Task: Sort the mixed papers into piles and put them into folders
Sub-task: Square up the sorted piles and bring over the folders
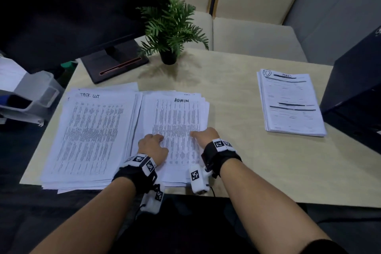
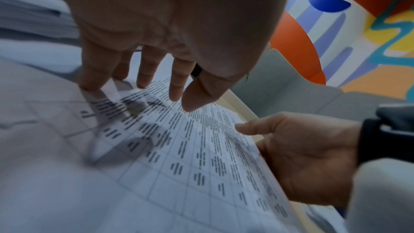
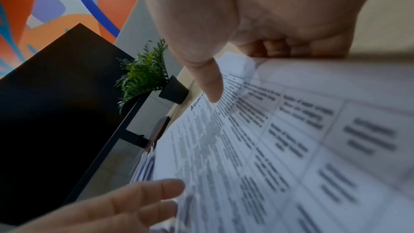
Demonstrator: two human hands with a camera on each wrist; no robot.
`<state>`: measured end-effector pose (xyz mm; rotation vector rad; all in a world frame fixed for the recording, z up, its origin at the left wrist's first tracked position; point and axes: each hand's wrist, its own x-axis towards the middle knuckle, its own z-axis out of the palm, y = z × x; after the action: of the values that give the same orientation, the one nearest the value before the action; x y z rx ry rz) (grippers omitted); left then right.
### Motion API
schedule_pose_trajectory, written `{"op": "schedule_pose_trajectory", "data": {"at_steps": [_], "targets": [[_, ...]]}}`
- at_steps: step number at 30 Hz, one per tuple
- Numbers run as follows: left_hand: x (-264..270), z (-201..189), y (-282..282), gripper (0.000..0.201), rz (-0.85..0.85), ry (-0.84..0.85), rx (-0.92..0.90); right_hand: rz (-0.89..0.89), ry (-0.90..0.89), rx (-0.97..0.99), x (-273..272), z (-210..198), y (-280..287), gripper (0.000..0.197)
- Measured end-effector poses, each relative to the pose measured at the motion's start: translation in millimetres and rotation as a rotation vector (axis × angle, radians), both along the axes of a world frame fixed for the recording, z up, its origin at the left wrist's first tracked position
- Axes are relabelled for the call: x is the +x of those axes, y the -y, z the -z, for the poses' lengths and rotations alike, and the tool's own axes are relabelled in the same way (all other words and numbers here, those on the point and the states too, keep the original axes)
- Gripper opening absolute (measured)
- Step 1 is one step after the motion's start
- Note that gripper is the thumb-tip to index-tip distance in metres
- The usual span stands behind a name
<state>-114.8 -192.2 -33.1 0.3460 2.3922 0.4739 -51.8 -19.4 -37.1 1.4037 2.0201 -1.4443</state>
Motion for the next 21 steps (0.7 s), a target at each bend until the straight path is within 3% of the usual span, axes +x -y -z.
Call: {"op": "schedule_pose_trajectory", "data": {"at_steps": [4,10,15,21], "targets": [[-4,-1,1,0.053,-0.006,0.021,-0.004,0.006,0.092,0.009,-9,-2,3,0.048],[-4,-4,3,0.05,-0.01,0.016,0.033,0.088,0.035,-0.033,-7,1,3,0.055],[0,-1,6,0.048,-0.048,0.019,0.083,-0.015,-0.032,-0.005,-6,3,4,0.034],[1,0,2,0.05,-0.129,0.009,0.226,0.005,-0.204,0.067,25,-12,-16,0.037]]}}
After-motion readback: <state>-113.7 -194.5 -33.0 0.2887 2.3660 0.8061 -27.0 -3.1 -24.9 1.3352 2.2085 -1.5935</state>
